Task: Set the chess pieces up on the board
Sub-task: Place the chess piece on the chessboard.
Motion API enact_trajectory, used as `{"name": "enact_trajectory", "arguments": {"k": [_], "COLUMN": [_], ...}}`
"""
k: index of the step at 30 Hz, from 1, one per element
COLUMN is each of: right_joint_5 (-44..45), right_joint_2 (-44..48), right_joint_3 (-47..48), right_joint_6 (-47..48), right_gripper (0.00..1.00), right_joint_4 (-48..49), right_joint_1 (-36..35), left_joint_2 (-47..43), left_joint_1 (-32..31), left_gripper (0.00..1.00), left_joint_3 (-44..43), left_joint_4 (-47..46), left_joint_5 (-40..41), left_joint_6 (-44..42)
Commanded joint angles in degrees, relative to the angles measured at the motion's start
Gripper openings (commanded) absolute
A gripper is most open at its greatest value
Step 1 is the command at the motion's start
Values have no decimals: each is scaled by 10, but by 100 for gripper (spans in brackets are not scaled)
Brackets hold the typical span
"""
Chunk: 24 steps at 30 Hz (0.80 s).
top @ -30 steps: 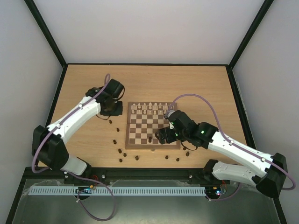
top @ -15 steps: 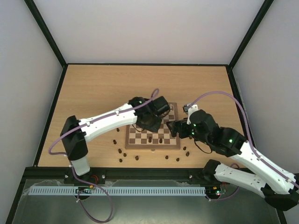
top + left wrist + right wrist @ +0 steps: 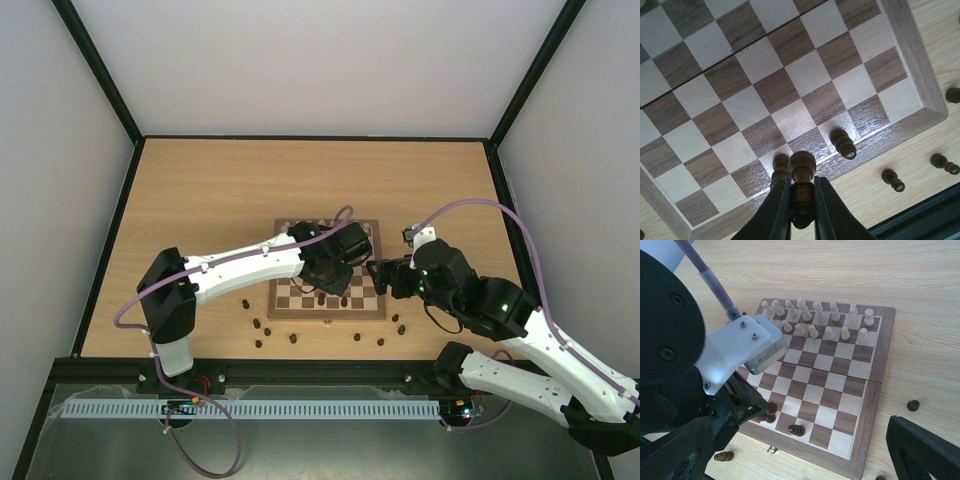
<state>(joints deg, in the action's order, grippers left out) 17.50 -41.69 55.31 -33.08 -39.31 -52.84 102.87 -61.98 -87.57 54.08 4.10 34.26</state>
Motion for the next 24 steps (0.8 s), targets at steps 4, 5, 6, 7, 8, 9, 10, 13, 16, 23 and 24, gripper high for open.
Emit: {"name": "enact_trajectory", "arguments": {"k": [4, 5, 6, 7, 8, 9, 10, 13, 16, 23, 24], "right_joint_5": [12, 12, 11, 11, 11, 10, 10, 10, 11, 8, 8], "right_joint_2": [7, 7, 6, 6, 6, 6, 6, 6, 5, 4, 4], "right_joint_3": [2, 2, 0, 0, -1, -1, -2, -3, -3, -6, -6], "right_joint_6": [-4, -4, -4, -3, -3, -3, -3, -3, -2, -2, -2], "right_gripper": [96, 96, 96, 96, 96, 96, 96, 96, 96, 96, 96], "right_joint_4": [-21, -20, -19, -18, -18, -18, -18, -17, -17, -16, -16], "right_joint_1": [3, 3, 2, 2, 3, 2, 2, 3, 2, 3, 2], "left_joint_2": [18, 21, 24, 27, 30, 32, 32, 35, 36, 40, 42], "left_joint_1": [-3, -3, -3, -3, -4, -4, -4, -5, -9, -21, -23], "left_gripper": [4, 4, 4, 4, 4, 4, 4, 4, 4, 5, 5], "left_joint_3": [26, 25, 26, 26, 27, 29, 30, 34, 41, 55, 55], "left_joint_4": [-15, -16, -17, -18, -19, -20, -23, -28, -31, -43, -43], "left_joint_5": [1, -1, -2, -3, -4, -4, -5, -7, -10, -15, -13], "left_joint_6": [-20, -24, -27, -31, -33, -36, -40, -44, -44, -38, -38]}}
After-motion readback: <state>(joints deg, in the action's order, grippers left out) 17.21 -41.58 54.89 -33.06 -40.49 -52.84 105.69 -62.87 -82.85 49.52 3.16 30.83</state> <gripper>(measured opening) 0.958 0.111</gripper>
